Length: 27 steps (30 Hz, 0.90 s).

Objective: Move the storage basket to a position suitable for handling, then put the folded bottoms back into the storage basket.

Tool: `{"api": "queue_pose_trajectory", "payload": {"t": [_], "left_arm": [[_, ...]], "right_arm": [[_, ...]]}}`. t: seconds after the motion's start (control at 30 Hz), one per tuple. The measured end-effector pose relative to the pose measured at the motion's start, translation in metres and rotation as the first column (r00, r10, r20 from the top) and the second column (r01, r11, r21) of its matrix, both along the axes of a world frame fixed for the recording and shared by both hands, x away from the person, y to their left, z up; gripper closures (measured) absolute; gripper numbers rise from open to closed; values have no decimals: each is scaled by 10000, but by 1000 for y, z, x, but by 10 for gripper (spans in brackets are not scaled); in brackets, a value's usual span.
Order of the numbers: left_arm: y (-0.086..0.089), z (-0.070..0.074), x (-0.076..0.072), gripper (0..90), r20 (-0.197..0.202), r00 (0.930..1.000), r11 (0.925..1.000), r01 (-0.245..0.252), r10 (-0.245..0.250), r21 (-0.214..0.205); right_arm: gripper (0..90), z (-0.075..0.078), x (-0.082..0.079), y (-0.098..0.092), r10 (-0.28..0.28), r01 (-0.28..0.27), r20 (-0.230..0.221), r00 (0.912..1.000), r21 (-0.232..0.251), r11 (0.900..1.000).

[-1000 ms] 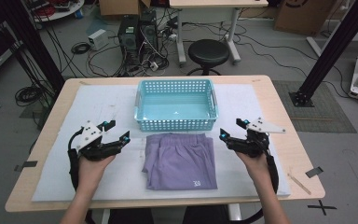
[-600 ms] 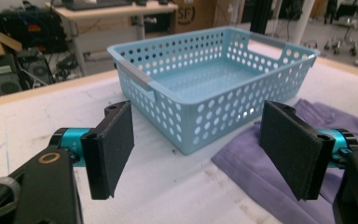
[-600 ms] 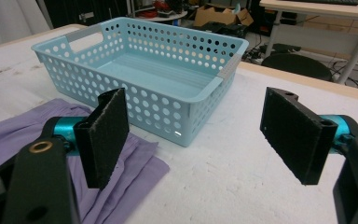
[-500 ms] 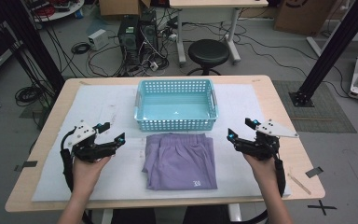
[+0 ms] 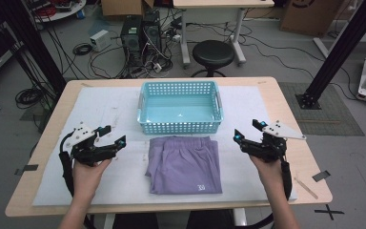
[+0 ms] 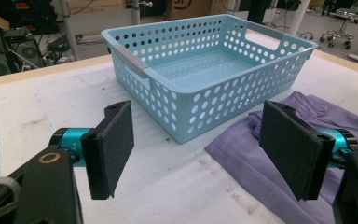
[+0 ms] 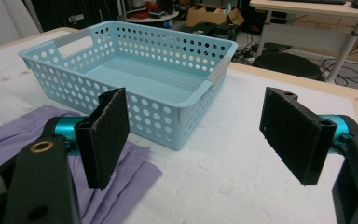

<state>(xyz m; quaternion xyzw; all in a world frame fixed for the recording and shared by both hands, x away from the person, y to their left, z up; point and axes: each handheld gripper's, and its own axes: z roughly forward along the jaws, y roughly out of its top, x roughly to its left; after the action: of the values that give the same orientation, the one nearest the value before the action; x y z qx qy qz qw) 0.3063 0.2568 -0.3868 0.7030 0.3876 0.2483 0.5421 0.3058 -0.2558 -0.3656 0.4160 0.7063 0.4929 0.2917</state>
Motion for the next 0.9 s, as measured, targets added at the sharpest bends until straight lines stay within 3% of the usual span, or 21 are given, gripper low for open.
{"api": "queue_pose_trajectory", "payload": {"t": [0.33, 0.6, 0.9], "left_arm": [[-4, 1, 1, 264, 29, 9995, 9994, 326, -326, -141], [-7, -4, 8, 236, -338, 9959, 9964, 840, -844, -143], [-4, -1, 14, 236, -206, 9991, 9991, 363, -358, 200]], "right_arm": [[243, -1, -1, -1, -60, 60, -38, 10000, -10, 10000], [242, -7, 6, -2, -103, 102, -98, 9999, -95, 9999], [243, -9, 14, 5, -20, 20, -11, 10000, -262, 9997]]}}
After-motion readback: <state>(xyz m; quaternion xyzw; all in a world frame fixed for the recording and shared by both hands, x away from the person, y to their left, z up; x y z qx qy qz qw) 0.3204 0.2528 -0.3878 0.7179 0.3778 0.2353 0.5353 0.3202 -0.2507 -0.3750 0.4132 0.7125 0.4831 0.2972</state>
